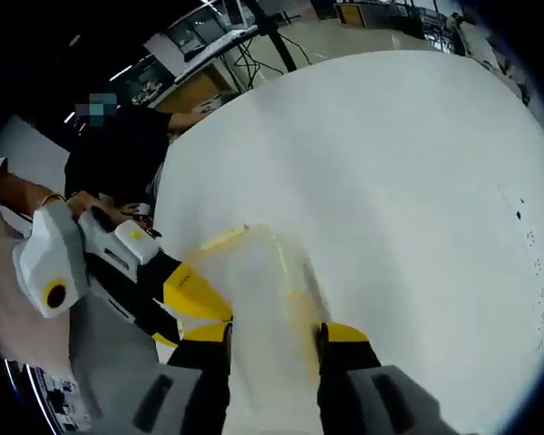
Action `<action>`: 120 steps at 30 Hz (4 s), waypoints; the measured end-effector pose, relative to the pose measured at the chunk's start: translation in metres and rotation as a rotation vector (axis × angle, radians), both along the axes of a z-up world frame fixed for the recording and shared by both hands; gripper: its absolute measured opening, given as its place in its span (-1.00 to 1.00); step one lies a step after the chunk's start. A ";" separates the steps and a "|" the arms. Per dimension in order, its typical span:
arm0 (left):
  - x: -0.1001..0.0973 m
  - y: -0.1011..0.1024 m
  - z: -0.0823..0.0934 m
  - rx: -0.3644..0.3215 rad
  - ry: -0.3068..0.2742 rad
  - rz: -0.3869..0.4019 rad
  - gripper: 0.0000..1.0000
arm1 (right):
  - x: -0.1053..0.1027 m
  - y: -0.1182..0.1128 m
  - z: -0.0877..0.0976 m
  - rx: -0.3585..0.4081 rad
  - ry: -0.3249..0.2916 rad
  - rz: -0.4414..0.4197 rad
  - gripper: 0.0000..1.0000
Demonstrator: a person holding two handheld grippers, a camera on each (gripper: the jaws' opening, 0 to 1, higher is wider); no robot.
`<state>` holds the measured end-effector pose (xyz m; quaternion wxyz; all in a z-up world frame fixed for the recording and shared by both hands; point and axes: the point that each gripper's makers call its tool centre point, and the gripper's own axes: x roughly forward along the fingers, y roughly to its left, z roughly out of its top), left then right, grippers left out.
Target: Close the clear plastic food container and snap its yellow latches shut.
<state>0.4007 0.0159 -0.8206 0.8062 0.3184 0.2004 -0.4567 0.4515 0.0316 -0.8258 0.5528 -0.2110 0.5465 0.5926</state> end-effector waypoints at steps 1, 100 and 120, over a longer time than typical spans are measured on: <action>0.001 0.000 0.000 0.003 0.008 0.003 -0.23 | 0.000 -0.001 0.000 0.001 -0.001 0.000 -0.29; 0.019 0.067 0.017 -0.464 0.348 0.470 -0.20 | -0.039 -0.083 0.004 0.285 -0.334 -0.922 -0.15; 0.049 0.086 0.006 -0.536 0.395 0.550 -0.29 | -0.028 -0.055 0.003 0.327 -0.301 -0.951 -0.24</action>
